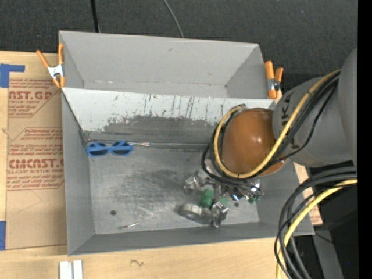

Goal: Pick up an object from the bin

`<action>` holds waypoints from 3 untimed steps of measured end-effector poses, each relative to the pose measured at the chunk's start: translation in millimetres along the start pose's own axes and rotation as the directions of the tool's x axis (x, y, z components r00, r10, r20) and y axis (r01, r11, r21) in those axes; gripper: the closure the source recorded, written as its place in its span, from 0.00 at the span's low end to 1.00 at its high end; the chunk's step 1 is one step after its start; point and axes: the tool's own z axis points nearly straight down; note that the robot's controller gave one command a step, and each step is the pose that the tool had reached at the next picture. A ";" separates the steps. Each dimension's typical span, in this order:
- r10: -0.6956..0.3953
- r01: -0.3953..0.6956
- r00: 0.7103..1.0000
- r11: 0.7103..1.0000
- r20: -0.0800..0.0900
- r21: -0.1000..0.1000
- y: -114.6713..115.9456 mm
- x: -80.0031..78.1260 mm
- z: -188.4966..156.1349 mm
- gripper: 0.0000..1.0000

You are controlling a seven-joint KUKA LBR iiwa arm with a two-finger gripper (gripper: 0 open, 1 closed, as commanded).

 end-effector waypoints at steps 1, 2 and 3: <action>0.002 -0.002 1.000 1.000 -0.006 -0.003 0.5 2.0 1.2 1.00; -0.369 0.369 0.929 0.929 -0.004 -0.007 54.7 -23.8 -104.7 1.00; -0.368 0.368 0.930 0.930 -0.005 -0.009 54.7 -23.4 -103.9 0.00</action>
Offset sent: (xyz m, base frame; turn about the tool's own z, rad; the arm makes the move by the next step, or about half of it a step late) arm 0.0000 0.0000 0.0000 0.0000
